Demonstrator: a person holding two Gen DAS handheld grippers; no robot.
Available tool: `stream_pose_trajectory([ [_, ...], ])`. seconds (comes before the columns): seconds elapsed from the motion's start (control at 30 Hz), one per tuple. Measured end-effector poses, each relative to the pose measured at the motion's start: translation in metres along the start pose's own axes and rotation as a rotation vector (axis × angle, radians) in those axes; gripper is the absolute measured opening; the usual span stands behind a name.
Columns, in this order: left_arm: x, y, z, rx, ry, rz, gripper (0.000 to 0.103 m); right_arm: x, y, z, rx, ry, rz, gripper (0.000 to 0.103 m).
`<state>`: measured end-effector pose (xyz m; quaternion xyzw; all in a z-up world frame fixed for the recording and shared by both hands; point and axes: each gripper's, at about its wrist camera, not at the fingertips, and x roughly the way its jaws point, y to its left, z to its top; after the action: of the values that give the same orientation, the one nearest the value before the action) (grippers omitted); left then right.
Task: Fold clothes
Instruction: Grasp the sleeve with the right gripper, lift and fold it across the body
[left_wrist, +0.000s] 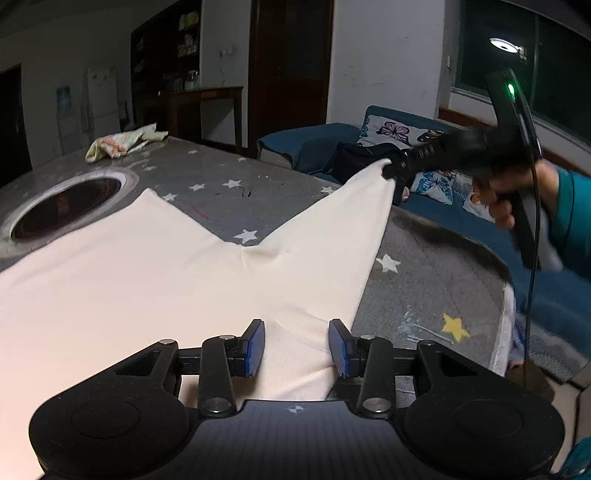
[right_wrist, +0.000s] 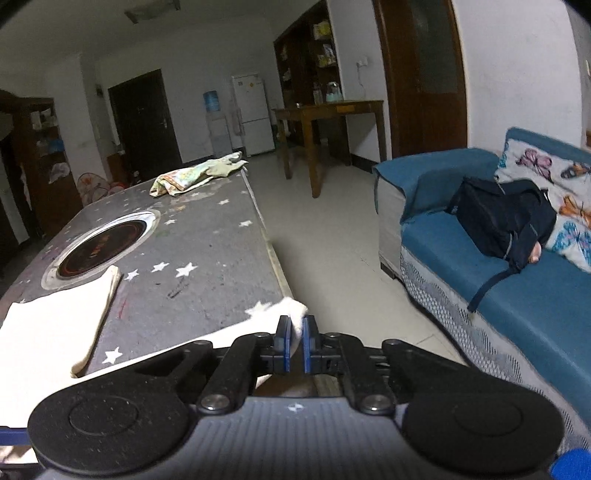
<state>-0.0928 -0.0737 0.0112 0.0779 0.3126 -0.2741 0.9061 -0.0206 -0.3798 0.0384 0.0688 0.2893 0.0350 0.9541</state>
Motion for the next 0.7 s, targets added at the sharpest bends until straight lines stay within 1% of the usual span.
stream_pose_trajectory([
  [0.13, -0.008, 0.004, 0.002, -0.015, -0.022, 0.001, 0.042, -0.006, 0.008, 0.012, -0.016, -0.027, 0.024, 0.006],
  [0.3, -0.031, 0.025, 0.005, -0.076, -0.07, 0.034, 0.045, -0.022, 0.029, 0.029, -0.065, -0.074, 0.09, 0.005],
  [0.5, -0.059, 0.055, -0.003, -0.152, -0.101, 0.108, 0.045, -0.048, 0.073, 0.052, -0.162, -0.136, 0.212, 0.005],
  [0.7, -0.086, 0.078, -0.022, -0.216, -0.12, 0.184, 0.046, -0.075, 0.133, 0.065, -0.296, -0.197, 0.359, 0.005],
])
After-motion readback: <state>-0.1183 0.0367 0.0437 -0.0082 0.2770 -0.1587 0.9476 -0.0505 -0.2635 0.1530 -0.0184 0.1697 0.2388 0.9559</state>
